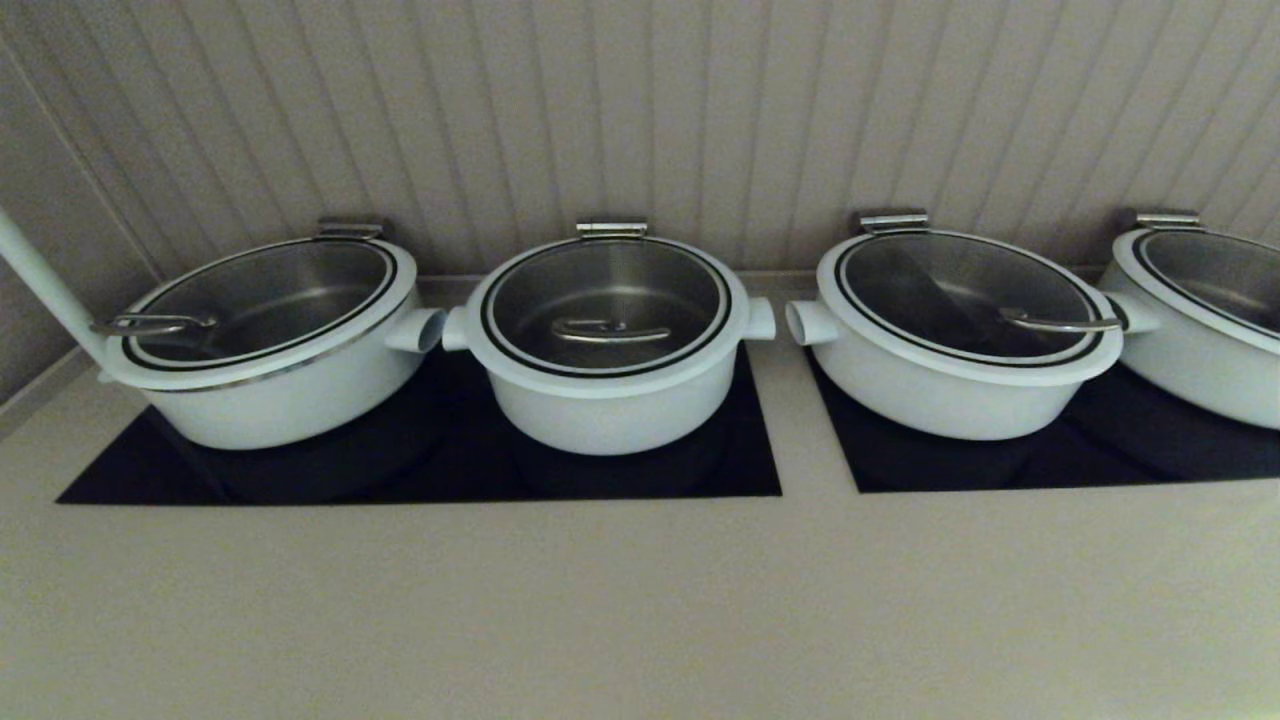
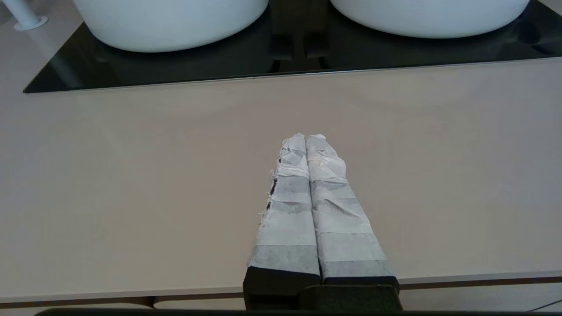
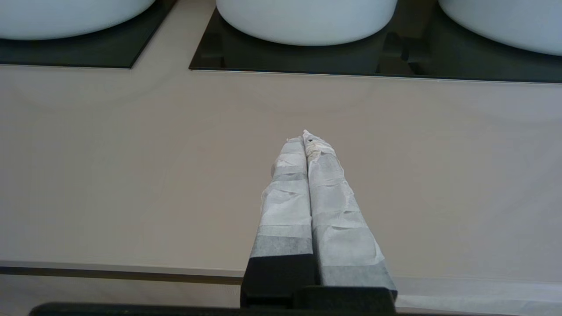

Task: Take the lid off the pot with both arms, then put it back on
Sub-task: Open the food pot lid a small opening with the left arm

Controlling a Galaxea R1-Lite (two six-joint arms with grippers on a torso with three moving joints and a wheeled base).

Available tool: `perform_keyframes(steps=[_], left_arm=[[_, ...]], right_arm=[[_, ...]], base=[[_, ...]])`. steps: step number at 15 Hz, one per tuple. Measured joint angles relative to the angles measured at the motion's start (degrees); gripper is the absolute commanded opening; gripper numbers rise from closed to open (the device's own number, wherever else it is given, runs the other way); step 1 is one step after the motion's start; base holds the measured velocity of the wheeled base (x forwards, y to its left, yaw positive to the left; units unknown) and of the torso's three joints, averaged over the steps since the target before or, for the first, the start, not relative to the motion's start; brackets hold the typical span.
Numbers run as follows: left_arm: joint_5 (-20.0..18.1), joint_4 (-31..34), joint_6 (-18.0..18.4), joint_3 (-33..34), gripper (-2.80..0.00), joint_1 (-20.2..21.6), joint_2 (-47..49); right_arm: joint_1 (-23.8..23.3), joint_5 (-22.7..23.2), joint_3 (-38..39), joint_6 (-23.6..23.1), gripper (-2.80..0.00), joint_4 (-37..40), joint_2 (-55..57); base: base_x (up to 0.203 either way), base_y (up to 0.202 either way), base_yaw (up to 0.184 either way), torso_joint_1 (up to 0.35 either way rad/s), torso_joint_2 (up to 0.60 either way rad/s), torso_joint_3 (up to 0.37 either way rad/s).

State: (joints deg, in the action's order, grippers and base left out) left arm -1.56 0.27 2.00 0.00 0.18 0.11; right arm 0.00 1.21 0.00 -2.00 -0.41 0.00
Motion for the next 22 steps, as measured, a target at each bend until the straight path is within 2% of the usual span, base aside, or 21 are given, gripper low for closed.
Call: perform_keyframes(steps=[7,8,11,13,17,22], left_arm=[[0.5,0.0,0.9,0.0,-2.80,0.0,0.0],[1.6,0.0,1.4,0.0,-2.80,0.0,0.0],[1.7,-0.3,4.5,0.0,-2.80,0.1,0.0],[-1.2,-1.4,6.9,-1.3,-2.80,0.1,0.0],[-9.1,-1.0,8.3,-9.3,-2.80,0.1,0.9],[-11.9,-1.5,8.5,-19.3,-2.80,-0.3,10.7]], right_arm=[[0.0,0.0,0.0,0.0,-2.80,0.0,0.0],[0.0,0.0,0.0,0.0,-2.80,0.0,0.0],[0.0,0.1,0.0,-0.3,-2.80,0.2,0.0],[0.0,0.1,0.0,-0.2,-2.80,0.0,0.0],[0.0,0.1,0.0,-0.3,-2.80,0.1,0.0],[0.0,0.1,0.0,-0.1,-2.80,0.0,0.0]], base=[[0.000,0.000,0.000,0.000,0.00,0.000],[0.000,0.000,0.000,0.000,0.00,0.000],[0.000,0.000,0.000,0.000,0.00,0.000],[0.000,0.000,0.000,0.000,0.00,0.000],[0.000,0.000,0.000,0.000,0.00,0.000],[0.000,0.000,0.000,0.000,0.00,0.000]])
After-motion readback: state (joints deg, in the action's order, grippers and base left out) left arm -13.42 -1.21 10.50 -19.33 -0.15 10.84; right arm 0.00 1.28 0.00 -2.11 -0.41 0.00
